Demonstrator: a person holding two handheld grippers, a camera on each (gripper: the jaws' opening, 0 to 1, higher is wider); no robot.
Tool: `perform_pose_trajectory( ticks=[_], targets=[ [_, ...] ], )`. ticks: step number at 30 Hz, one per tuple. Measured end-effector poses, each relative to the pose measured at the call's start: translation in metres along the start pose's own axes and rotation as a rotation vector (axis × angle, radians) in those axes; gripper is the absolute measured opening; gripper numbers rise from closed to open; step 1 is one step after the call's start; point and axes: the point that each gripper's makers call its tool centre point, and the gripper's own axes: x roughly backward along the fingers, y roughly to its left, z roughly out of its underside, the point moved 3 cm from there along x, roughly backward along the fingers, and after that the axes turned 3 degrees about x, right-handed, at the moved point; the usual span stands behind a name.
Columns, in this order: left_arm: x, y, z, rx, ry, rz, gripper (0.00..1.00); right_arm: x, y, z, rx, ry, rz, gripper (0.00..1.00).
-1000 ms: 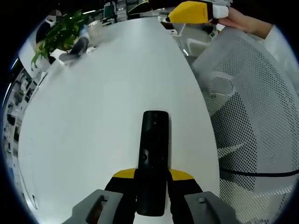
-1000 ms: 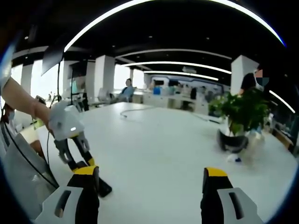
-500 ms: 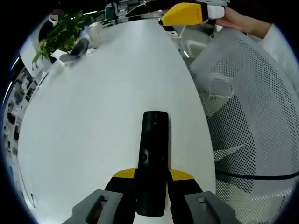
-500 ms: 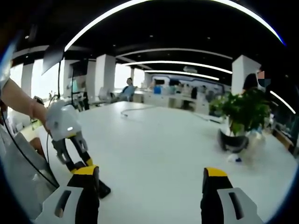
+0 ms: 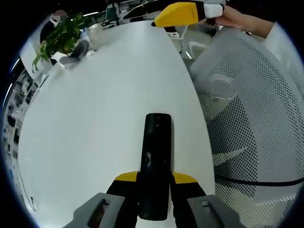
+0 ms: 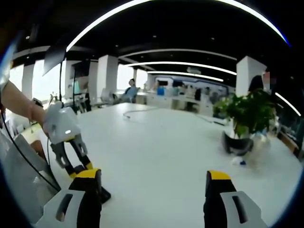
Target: Press the specified remote control buttons in sequence, fully releasing each button before pressing the next.
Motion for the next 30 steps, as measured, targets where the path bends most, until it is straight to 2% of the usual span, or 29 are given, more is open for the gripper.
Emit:
perform_pose_trajectory(
  ticks=[30],
  targets=[
    [0.000,-0.012,0.000,-0.005,-0.003,0.006,0.25,-0.002,0.003,0.002,0.011,0.014,-0.016,0.89]
  ],
)
